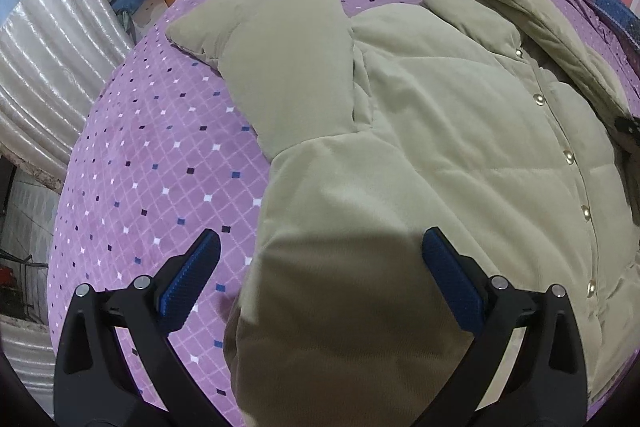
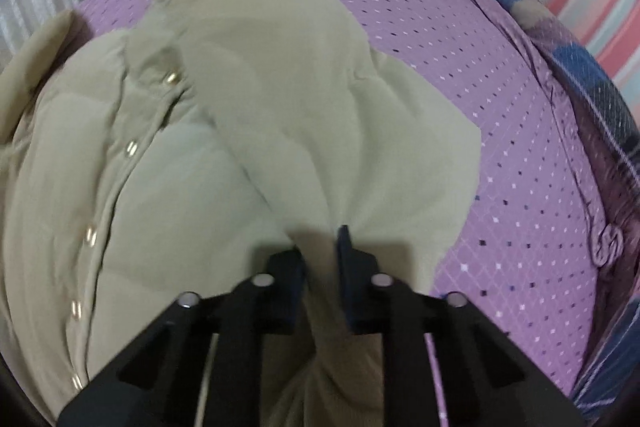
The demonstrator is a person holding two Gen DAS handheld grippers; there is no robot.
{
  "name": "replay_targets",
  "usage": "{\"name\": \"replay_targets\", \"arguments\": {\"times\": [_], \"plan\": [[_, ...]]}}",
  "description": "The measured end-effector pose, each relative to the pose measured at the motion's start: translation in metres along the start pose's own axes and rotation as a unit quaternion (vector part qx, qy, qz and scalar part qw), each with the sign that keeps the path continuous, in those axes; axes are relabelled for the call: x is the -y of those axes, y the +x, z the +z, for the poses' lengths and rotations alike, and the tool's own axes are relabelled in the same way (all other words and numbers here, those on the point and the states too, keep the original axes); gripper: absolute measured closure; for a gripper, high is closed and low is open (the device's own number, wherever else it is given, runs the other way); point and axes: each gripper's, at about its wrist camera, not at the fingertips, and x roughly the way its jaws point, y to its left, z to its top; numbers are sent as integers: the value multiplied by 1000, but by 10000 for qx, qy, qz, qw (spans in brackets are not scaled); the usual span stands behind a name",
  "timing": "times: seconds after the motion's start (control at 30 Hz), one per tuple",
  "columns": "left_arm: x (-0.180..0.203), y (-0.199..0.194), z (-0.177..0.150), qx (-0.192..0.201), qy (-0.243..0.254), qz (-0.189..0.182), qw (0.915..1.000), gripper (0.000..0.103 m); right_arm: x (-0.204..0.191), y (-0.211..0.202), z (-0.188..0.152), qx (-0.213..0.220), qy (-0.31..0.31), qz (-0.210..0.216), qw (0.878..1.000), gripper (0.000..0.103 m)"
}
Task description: Fold large clothes
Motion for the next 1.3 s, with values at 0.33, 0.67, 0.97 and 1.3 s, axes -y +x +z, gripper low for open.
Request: {"name": "replay_targets", "arguments": {"times": [0.33,0.67,0.97,1.3], "plan": [[9,-24,9,234,312,-70,9992,3,22,-19,-36,-154,-279,-47,9995,96],[39,-6,68,321,731,-239,9965,3,54,-36,-27,172,1075,927,9897,56],[95,38,145,348,1106,-502,9920,3,56,-5,-15,173,915,421,9948,42],[132,70,215,301,1215,-927,9878,3,28,21,7,82,18,-26,10000,58]]}}
